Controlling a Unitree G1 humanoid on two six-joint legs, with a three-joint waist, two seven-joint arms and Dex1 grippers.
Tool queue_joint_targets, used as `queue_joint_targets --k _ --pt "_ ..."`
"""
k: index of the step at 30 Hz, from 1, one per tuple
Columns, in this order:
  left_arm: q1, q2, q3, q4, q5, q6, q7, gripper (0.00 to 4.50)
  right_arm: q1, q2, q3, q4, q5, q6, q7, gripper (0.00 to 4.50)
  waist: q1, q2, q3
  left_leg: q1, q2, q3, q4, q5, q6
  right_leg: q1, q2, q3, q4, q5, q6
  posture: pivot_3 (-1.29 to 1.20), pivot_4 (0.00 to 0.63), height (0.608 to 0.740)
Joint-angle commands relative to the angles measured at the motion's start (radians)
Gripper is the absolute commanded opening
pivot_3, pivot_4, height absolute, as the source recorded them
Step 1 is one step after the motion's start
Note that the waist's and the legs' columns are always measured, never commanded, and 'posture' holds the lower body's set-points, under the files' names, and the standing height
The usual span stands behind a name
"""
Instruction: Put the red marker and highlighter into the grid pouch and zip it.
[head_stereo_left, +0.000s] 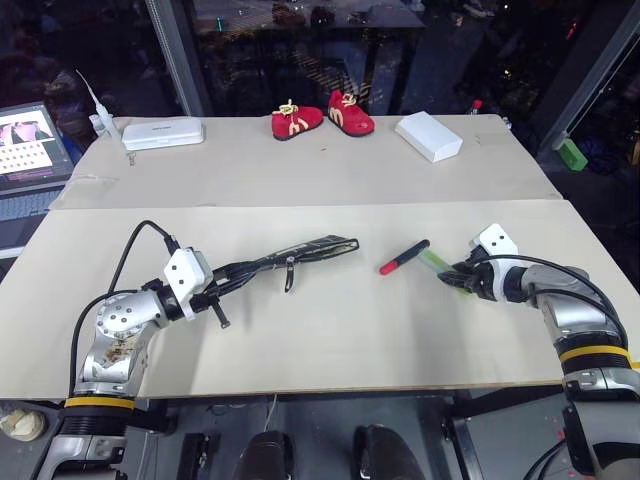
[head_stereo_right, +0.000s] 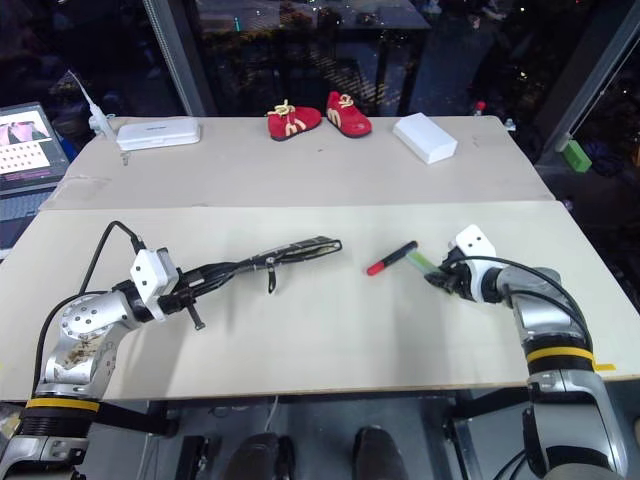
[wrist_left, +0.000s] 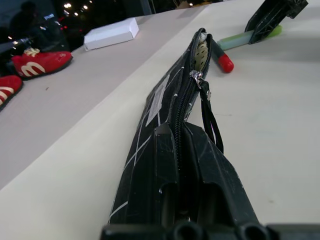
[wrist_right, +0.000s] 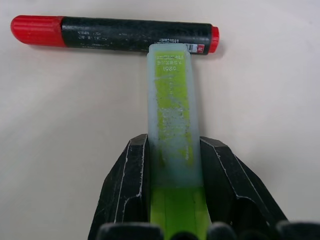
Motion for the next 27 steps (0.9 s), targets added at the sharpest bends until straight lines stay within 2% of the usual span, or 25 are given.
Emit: queue_joint_targets --k 1,4,6,10,14,17,27 --pt "-0.012 0.022 0.029 -0.039 -0.029 0.021 -0.014 0.00 0.013 -0.053 -0.095 -0.170 0.059 0.062 -0.021 1.04 0.000 0.000 0.000 0.000 0.000 0.000 0.000 0.000 0.000 -0.001 0.000 0.000 0.000 0.000 0.000 0.00 0.150 0.740" --pt "-0.009 0.023 0.033 -0.033 -0.032 0.023 -0.023 0.00 0.021 -0.089 -0.149 -0.320 0.148 0.105 0.036 1.04 -0.004 0.000 0.000 0.000 0.000 0.000 0.000 0.000 0.000 0.000 0.000 0.000 0.000 0.000 0.000 0.00 0.150 0.740" --pt "-0.006 0.021 0.034 -0.024 -0.029 0.015 -0.029 0.00 0.043 -0.112 -0.154 -0.460 0.235 0.116 0.124 1.04 -0.006 0.000 0.000 0.000 0.000 0.000 0.000 0.000 0.000 -0.001 0.001 0.001 0.000 0.000 0.000 0.00 0.150 0.740" --pt "-0.012 0.015 0.033 -0.006 -0.023 0.007 -0.035 0.00 0.032 -0.104 -0.067 -0.598 0.294 0.140 0.190 1.04 -0.007 0.000 0.000 0.001 0.002 -0.002 -0.001 -0.001 0.001 0.000 0.002 0.000 0.000 0.000 0.000 0.00 0.150 0.740" --pt "-0.012 0.009 0.031 0.007 -0.018 -0.005 -0.040 0.00 -0.061 -0.024 0.134 -0.527 0.158 0.108 0.134 1.04 -0.007 -0.001 0.000 0.002 0.001 -0.001 -0.001 -0.001 0.001 0.000 0.001 0.001 0.000 0.000 0.000 0.00 0.150 0.740" --pt "-0.016 0.000 0.027 0.013 -0.013 -0.011 -0.042 0.00 -0.119 0.016 0.219 -0.433 0.074 0.077 0.104 1.04 -0.002 -0.001 0.000 0.000 0.000 0.000 -0.001 -0.001 0.001 -0.001 0.001 0.001 0.000 0.000 0.000 0.00 0.150 0.740" --pt "-0.011 -0.015 0.023 -0.001 -0.009 -0.011 -0.036 0.00 -0.154 0.059 0.300 -0.401 0.039 0.039 0.161 1.04 0.006 -0.001 0.000 -0.005 0.000 0.000 0.000 -0.001 0.001 -0.005 0.000 -0.001 -0.001 0.000 0.000 0.00 0.150 0.740"
